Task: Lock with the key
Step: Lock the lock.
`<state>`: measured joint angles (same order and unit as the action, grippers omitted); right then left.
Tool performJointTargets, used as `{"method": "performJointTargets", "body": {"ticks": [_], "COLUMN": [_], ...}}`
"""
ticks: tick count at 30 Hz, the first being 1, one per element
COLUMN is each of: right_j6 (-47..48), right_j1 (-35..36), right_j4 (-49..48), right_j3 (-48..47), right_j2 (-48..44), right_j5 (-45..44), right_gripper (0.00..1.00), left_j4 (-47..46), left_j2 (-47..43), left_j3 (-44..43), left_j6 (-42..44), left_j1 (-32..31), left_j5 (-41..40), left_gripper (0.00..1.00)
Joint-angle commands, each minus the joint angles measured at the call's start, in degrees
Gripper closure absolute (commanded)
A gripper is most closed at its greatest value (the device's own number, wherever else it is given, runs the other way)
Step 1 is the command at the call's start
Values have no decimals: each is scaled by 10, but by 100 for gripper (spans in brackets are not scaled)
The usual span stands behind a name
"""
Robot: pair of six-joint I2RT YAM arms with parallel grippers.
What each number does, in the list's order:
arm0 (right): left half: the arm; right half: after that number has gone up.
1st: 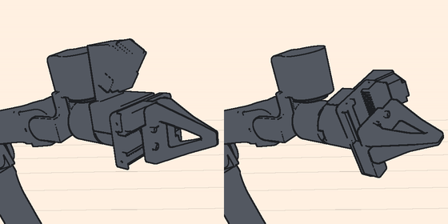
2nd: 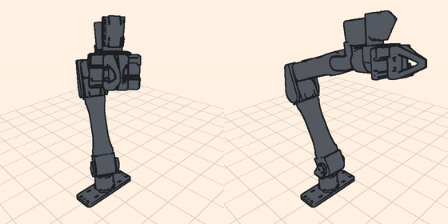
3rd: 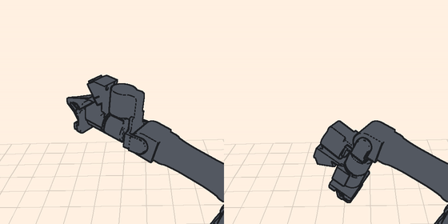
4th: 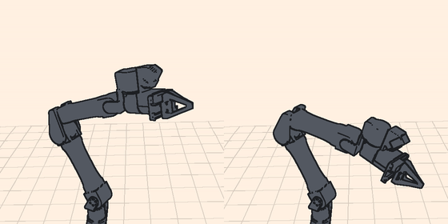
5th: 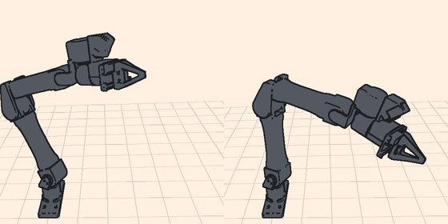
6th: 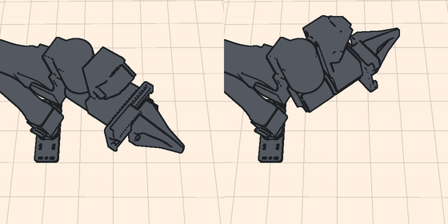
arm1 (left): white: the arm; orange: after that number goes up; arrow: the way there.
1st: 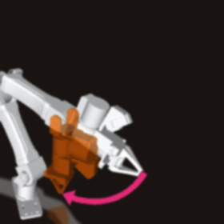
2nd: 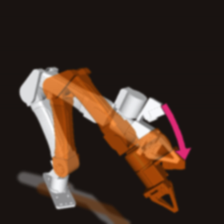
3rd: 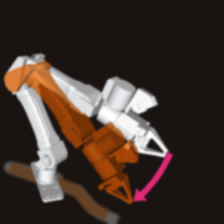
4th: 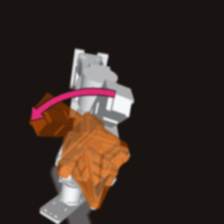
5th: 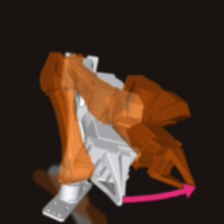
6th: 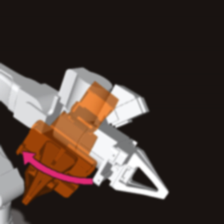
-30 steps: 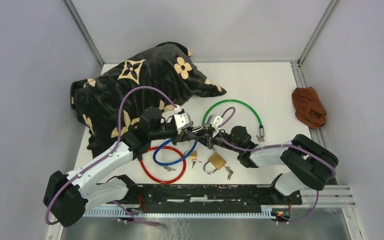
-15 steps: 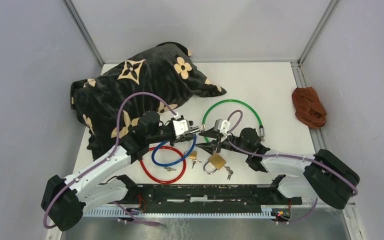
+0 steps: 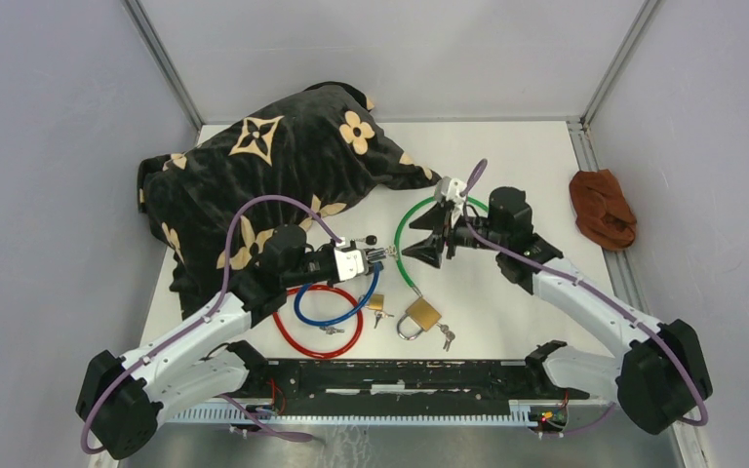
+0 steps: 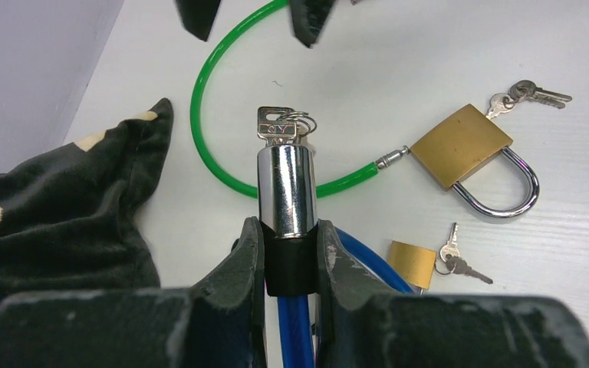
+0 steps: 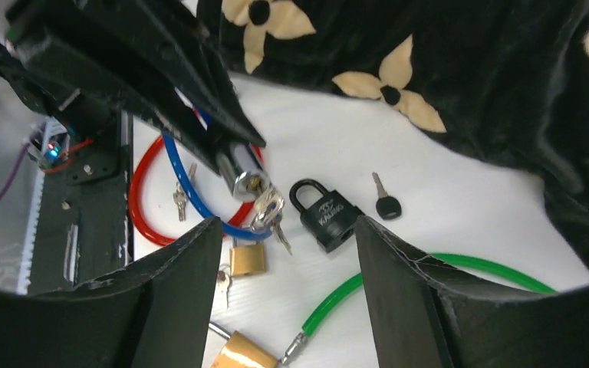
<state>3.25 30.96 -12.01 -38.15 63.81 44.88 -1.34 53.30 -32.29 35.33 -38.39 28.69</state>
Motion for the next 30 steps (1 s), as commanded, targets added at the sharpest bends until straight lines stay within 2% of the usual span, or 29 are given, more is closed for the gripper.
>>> {"method": "performJointTargets", "body": {"ticks": [1, 4, 10, 19, 22, 24, 26, 30], "right_j6": [-113, -178, -177, -169, -147, -132, -120, -101], "right_j1": [-14, -13, -7, 3, 2, 2, 3, 4], "right_j4": [0, -50, -53, -77, -54, -37, -24, -23], "right_j3": [-64, -76, -79, -71, -76, -77, -78, -68], "right_j2": [55, 95, 127, 144, 154, 154, 156, 145], "right_j5": [63, 81, 97, 115, 118, 112, 113, 115], "right_gripper": [35, 46, 48, 74, 72, 74, 80, 100], "left_j4": [38, 32, 38, 36, 39, 45, 46, 40], "left_j2": [-2, -1, 2, 8, 6, 6, 5, 5], "left_j3": [16, 16, 12, 5, 4, 3, 3, 3], "left_j6": [42, 37, 36, 32, 29, 29, 29, 15], "left_j1": [-3, -3, -3, -3, -3, -3, -3, -2], "left_j5": [6, 11, 12, 18, 17, 18, 17, 13], "left_gripper": [98, 98, 98, 98, 98, 98, 98, 98]}}
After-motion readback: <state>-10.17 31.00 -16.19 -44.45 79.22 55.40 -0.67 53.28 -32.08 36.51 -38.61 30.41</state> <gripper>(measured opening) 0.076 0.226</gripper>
